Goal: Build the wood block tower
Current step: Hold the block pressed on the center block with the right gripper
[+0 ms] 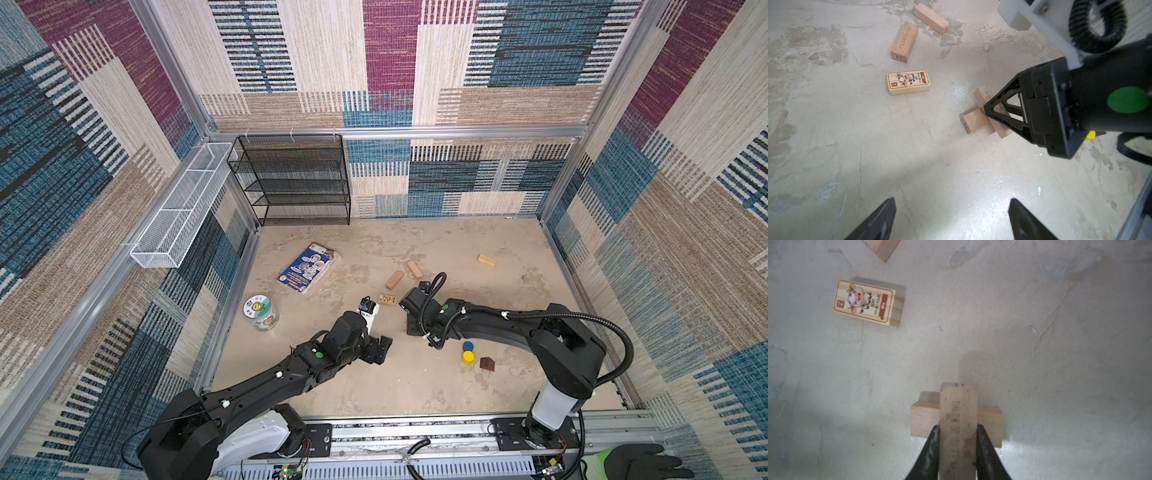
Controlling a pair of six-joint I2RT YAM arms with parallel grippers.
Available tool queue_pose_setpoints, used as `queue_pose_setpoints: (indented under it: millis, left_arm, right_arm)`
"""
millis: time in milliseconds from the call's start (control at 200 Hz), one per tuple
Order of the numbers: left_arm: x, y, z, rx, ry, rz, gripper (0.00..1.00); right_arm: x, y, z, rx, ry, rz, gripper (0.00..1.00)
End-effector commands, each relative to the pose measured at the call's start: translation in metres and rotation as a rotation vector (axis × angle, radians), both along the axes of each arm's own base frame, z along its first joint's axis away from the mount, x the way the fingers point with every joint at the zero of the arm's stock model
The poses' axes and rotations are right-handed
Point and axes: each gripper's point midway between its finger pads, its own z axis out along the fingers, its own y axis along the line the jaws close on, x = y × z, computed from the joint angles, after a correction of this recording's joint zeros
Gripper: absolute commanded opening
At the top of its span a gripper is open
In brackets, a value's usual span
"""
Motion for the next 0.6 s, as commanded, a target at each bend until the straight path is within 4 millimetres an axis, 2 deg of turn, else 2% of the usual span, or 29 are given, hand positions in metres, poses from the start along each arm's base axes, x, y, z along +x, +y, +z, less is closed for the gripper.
queue_pose_setpoints:
  millis: [0, 200, 596]
  left_arm:
    - [0.0042, 0.0009, 0.003, 0.013, -0.032, -0.001, 0.9]
    - [0.0036, 0.0002, 0.0015, 0.012, -0.022, -0.002, 0.9]
    - [0.0035, 0.001, 0.0014, 0.012, -0.022, 0.002, 0.9]
  right_arm:
    - [0.0032, -0.0016, 0.0007, -0.005, -0.007, -0.031, 0.0]
    - [0.0022, -0.0025, -0.0022, -0.012, 0.003, -0.036, 0.03]
    - [0.0064, 0.0041, 0.0059, 0.01, -0.013, -0.023, 0.05]
